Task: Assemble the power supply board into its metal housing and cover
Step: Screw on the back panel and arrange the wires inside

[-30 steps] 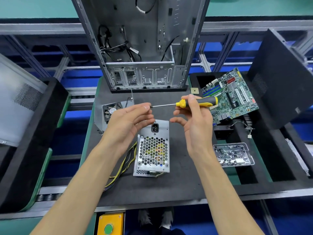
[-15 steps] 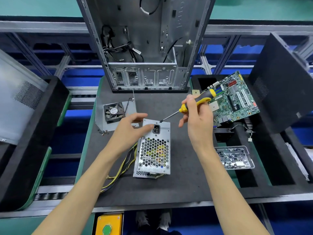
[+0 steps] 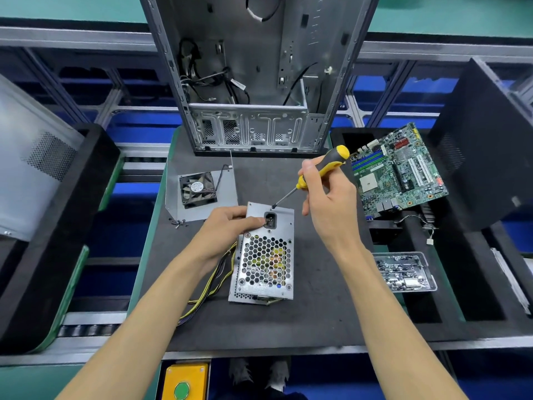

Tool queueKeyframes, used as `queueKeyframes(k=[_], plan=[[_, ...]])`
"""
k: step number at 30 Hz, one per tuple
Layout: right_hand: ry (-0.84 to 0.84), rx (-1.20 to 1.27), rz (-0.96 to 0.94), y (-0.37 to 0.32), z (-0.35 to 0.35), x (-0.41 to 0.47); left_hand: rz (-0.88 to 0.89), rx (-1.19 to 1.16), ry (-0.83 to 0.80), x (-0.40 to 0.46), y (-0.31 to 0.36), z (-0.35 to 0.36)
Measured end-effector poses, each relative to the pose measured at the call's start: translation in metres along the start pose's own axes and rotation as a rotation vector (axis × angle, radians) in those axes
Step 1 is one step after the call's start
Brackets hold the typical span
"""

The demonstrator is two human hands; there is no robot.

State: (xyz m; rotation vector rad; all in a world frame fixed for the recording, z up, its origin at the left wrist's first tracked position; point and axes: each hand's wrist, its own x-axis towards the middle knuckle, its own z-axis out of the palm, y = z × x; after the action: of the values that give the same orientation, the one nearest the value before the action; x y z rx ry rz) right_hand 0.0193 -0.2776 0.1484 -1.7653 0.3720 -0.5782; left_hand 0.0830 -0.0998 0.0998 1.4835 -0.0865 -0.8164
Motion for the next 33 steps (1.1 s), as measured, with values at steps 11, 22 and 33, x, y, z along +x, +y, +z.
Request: queueKeyframes(k=[11, 22, 33], plan=[[-0.045, -0.088, -0.043, 0.004, 0.005, 0.002, -0.008, -0.023, -0.016, 0.003, -0.004, -0.003], [-0.254, 0.050, -0.011, 0.001, 0.020, 0.005, 0.003, -0.024, -0.008, 0.001, -0.001, -0.001], [-0.369, 0.042, -0.043, 0.012, 0.009, 0.008, 0.009, -0.015, 0.004, 0.001, -0.001, -0.001]])
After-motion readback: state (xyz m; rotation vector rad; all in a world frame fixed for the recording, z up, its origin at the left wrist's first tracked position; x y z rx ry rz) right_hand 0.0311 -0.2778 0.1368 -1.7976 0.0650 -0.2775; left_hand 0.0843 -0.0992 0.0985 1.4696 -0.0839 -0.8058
